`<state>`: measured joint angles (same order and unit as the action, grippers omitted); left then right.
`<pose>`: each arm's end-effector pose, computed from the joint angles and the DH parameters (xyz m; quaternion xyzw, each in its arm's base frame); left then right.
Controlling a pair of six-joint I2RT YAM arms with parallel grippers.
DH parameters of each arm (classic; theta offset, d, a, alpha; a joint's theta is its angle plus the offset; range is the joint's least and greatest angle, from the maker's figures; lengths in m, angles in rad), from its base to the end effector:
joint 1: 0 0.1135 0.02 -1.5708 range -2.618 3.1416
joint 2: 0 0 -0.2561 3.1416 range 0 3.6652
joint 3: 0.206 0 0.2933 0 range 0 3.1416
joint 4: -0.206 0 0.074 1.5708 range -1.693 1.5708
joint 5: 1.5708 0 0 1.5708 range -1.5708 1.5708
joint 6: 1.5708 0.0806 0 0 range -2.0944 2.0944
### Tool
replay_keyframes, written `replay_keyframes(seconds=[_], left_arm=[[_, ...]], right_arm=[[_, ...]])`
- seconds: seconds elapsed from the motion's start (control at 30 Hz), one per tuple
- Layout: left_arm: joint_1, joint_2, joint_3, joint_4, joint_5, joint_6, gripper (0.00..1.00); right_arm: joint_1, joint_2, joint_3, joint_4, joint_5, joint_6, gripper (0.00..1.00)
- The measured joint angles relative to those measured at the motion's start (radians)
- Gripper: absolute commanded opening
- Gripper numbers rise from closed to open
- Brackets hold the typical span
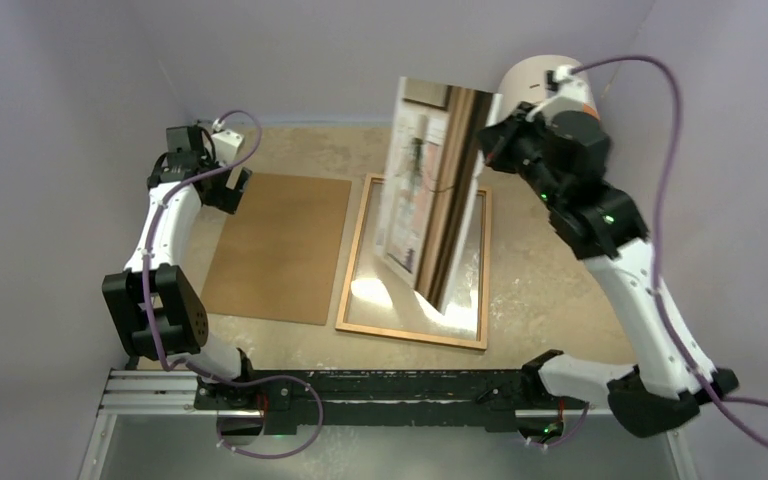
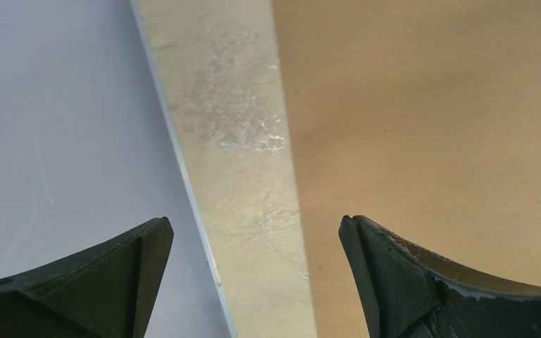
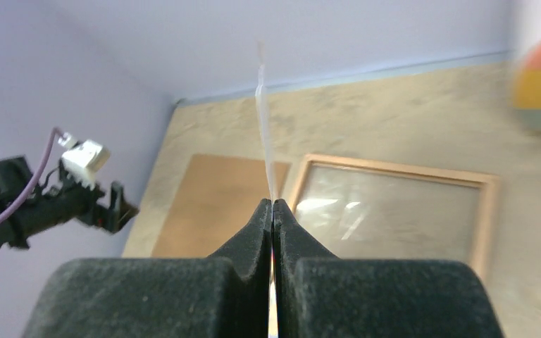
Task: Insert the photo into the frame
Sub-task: Pick up the photo at the center of the board, then turn over the photo from the photo frame.
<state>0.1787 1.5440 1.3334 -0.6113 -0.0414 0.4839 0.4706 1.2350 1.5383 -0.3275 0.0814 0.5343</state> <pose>0.4045 0.0765 0.2550 0.1340 0.9208 0.1372 0.3395 0.3113 0.1510 0.4946 0.0512 0.7137 0.3106 0.6257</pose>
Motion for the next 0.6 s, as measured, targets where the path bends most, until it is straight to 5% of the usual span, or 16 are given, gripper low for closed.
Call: replay_keyframes(seconds=[0.27, 0.47, 0.6], left_arm=[[-0.011, -0.023, -0.006, -0.045, 0.047, -0.003, 1.00], [-0.011, -0.053, -0.006, -0.065, 0.056, -0.002, 1.00], [-0.011, -0.077, -0.011, -0.063, 0.056, -0.002, 1.00]], right_arm=[[0.006, -0.088, 0.416, -0.501, 0.437, -0.094, 0.00], [0.006, 0.066, 0.571, -0.639, 0.451, -0.110, 0.00], [0.007, 0.232, 0.500, -0.632, 0.358, -0.102, 0.00]])
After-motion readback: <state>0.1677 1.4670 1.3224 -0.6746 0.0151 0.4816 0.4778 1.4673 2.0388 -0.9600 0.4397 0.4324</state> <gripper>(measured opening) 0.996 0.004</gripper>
